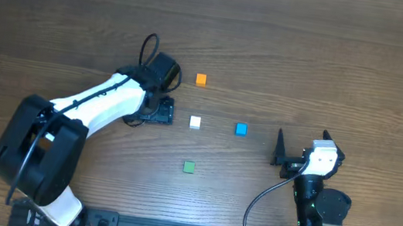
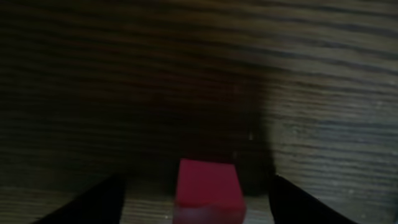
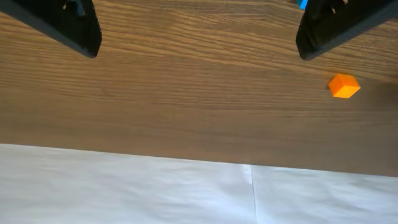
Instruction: Stack Cubes
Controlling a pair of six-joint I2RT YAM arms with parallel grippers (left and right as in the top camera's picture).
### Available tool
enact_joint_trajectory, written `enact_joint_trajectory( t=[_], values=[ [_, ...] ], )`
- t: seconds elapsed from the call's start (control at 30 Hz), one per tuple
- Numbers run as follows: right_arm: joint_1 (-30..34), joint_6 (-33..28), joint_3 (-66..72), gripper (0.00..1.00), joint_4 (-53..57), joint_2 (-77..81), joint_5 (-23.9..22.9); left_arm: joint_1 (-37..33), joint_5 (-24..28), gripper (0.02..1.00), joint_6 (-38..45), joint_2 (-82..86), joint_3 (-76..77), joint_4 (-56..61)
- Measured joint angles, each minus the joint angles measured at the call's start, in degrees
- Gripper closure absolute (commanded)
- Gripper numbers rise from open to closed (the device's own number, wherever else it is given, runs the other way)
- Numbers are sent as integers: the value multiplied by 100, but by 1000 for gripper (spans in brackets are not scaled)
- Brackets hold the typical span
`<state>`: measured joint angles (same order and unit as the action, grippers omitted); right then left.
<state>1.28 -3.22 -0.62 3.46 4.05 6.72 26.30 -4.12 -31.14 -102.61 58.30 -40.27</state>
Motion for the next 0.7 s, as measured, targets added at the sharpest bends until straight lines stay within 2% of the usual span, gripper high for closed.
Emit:
enact_joint_trajectory(
  t=[0.7],
  values=[
    [0, -2, 0, 9, 0, 0, 0, 0, -85, 779, -157, -4, 0, 66]
  ],
)
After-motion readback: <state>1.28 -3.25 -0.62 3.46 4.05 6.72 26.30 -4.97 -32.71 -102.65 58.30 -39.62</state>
